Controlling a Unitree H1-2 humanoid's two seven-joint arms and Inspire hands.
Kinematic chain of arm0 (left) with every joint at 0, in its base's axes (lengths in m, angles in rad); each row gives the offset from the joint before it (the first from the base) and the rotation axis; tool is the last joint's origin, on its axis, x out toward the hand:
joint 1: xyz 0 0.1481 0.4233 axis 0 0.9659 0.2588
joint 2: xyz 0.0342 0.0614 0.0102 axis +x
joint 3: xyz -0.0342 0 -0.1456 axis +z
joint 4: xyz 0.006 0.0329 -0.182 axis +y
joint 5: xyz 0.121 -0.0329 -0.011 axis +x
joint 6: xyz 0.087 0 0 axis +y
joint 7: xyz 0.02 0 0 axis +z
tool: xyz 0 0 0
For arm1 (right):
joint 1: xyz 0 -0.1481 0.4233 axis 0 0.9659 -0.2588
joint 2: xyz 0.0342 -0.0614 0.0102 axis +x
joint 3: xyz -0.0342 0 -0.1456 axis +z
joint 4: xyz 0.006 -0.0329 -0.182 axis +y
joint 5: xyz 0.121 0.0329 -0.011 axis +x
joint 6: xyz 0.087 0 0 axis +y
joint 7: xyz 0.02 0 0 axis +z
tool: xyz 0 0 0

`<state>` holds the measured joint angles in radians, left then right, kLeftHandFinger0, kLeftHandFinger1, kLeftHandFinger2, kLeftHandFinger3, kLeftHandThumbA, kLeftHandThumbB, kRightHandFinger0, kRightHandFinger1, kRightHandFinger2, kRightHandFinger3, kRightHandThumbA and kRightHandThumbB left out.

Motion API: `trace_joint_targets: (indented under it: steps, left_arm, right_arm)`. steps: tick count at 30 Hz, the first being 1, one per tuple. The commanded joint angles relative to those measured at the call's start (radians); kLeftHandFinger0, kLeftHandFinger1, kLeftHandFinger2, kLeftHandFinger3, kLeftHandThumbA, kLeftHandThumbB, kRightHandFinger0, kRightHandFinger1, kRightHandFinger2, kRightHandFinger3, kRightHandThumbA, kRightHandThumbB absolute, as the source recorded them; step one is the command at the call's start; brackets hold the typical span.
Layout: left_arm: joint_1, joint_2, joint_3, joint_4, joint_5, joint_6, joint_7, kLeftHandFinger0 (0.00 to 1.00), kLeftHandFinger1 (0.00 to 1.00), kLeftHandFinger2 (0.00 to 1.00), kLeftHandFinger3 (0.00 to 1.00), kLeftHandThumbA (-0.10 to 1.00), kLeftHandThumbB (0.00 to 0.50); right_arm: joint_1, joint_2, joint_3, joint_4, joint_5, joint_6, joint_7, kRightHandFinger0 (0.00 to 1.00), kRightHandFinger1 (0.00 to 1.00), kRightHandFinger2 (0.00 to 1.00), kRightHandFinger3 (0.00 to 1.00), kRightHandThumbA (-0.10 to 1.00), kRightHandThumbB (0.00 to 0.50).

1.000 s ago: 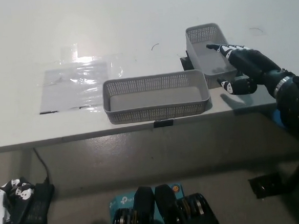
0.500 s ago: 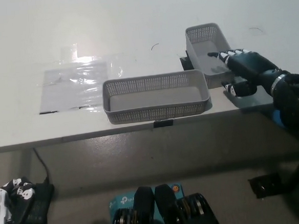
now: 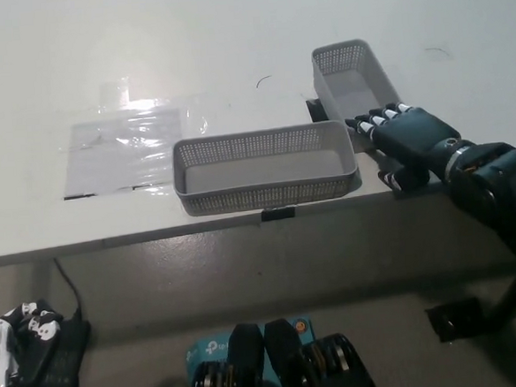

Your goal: The robot uses its right hand to pick up the grey box kept on the middle on the desk and place it on top of another box next to it in a right angle

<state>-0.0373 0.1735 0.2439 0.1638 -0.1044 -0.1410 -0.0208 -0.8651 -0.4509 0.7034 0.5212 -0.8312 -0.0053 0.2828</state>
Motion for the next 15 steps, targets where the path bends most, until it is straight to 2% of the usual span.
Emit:
trace_joint_targets:
  steps: [1, 2, 3, 4, 5, 6, 7, 8, 9, 11, 12, 14, 15]
  left_arm:
    - [-0.007, 0.027, -0.006, -0.034, 0.008, -0.053, -0.007, 0.0, 0.0, 0.0, 0.22, 0.86, 0.49]
    - [-0.007, 0.026, -0.007, -0.033, 0.007, -0.053, -0.007, 0.0, 0.0, 0.0, 0.22, 0.86, 0.49]
    - [-0.003, 0.03, -0.01, -0.034, 0.015, -0.051, -0.008, 0.0, 0.0, 0.0, 0.22, 0.88, 0.481]
    - [-0.002, 0.03, -0.01, -0.035, 0.014, -0.052, -0.008, 0.0, 0.0, 0.0, 0.22, 0.88, 0.481]
    - [0.002, 0.03, -0.013, -0.028, 0.014, -0.061, -0.01, 0.0, 0.0, 0.0, 0.23, 0.9, 0.493]
    - [0.002, 0.03, -0.013, -0.028, 0.012, -0.062, -0.012, 0.0, 0.0, 0.0, 0.23, 0.9, 0.496]
    - [0.003, 0.031, -0.015, -0.027, 0.013, -0.066, -0.013, 0.0, 0.0, 0.0, 0.22, 0.91, 0.499]
    - [0.003, 0.033, -0.017, -0.028, 0.01, -0.065, -0.017, 0.0, 0.0, 0.0, 0.22, 0.91, 0.5]
    - [0.004, 0.034, -0.018, -0.028, 0.008, -0.069, -0.019, 0.0, 0.0, 0.0, 0.22, 0.91, 0.488]
    - [0.006, 0.036, -0.019, -0.026, 0.006, -0.082, -0.02, 0.0, 0.0, 0.0, 0.22, 0.88, 0.484]
    - [0.006, 0.038, -0.022, -0.026, 0.007, -0.083, -0.021, 0.0, 0.0, 0.0, 0.22, 0.88, 0.486]
    - [0.008, 0.044, -0.029, -0.028, 0.023, -0.086, -0.016, 0.0, 0.0, 0.0, 0.22, 0.9, 0.486]
    - [0.005, 0.048, -0.035, -0.029, 0.026, -0.086, -0.019, 0.0, 0.0, 0.0, 0.24, 0.9, 0.493]
  right_arm:
    - [-0.036, -0.007, 0.042, 0.039, -0.134, 0.034, -0.001, 1.0, 1.0, 1.0, 1.0, 0.39, 0.293]
    - [-0.036, -0.008, 0.042, 0.038, -0.135, 0.034, 0.0, 1.0, 1.0, 1.0, 1.0, 0.4, 0.29]
    - [-0.052, -0.01, 0.068, 0.058, -0.186, 0.042, -0.022, 0.75, 1.0, 1.0, 1.0, 0.27, 0.164]
    - [-0.053, -0.009, 0.07, 0.06, -0.187, 0.043, -0.023, 0.68, 0.96, 0.94, 1.0, 0.27, 0.145]
    - [-0.072, -0.008, 0.091, 0.099, -0.216, 0.046, -0.039, 0.12, 0.34, 0.45, 1.0, -0.08, 0.05]
    - [-0.078, -0.007, 0.099, 0.115, -0.224, 0.039, -0.057, 0.02, 0.15, 0.3, 0.89, -0.1, 0.054]
    - [-0.083, -0.009, 0.105, 0.13, -0.237, 0.035, -0.093, 0.0, 0.03, 0.17, 0.73, -0.1, 0.047]
    - [-0.09, -0.011, 0.117, 0.144, -0.259, 0.033, -0.127, 0.0, 0.02, 0.14, 0.64, -0.1, 0.046]
    - [-0.095, -0.014, 0.126, 0.153, -0.275, 0.032, -0.151, 0.0, 0.01, 0.17, 0.53, -0.1, 0.057]
    - [-0.109, -0.015, 0.14, 0.167, -0.301, 0.036, -0.185, 0.0, 0.08, 0.34, 0.46, -0.1, 0.006]
    - [-0.111, -0.014, 0.137, 0.175, -0.297, 0.032, -0.193, 0.0, 0.09, 0.36, 0.42, -0.1, 0.0]
    - [-0.111, -0.008, 0.124, 0.193, -0.282, 0.009, -0.236, 0.0, 0.12, 0.42, 0.44, -0.1, 0.0]
    - [-0.11, -0.006, 0.121, 0.193, -0.281, 0.012, -0.234, 0.0, 0.1, 0.39, 0.35, -0.1, 0.0]
